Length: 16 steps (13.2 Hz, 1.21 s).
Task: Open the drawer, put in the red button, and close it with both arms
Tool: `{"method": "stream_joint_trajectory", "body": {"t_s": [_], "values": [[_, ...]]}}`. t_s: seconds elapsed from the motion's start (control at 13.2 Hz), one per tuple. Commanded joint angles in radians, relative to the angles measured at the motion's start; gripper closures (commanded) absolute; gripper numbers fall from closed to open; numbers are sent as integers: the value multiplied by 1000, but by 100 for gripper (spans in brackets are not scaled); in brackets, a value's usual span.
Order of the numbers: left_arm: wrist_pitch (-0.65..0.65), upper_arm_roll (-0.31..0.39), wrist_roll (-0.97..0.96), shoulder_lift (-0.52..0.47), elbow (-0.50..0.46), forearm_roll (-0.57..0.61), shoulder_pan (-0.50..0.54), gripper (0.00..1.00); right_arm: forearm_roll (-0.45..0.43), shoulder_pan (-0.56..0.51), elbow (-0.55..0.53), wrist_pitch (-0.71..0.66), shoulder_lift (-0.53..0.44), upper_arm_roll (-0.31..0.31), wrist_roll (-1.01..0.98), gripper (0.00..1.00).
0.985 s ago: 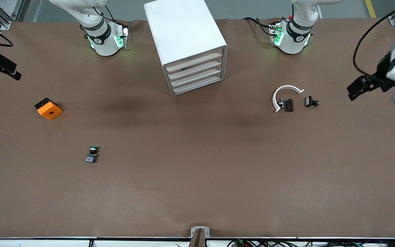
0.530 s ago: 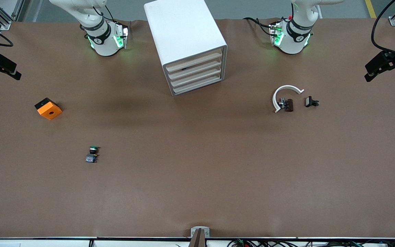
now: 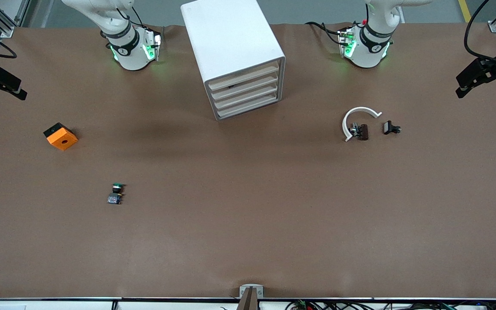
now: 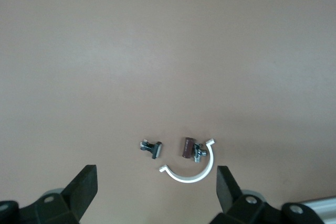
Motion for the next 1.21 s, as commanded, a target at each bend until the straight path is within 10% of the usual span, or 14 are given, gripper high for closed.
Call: {"method": "stream_joint_trajectory", "body": {"t_s": [0.0,1.14], "values": [[-16,-7,14,-22,-22,-39,-3,0,-2,-16,-11,-5,-20,13,-6,0],[73,-33,32,-13,-111,-42,4,0,-5,-16,5,3,-17,15,-4,0]]}}
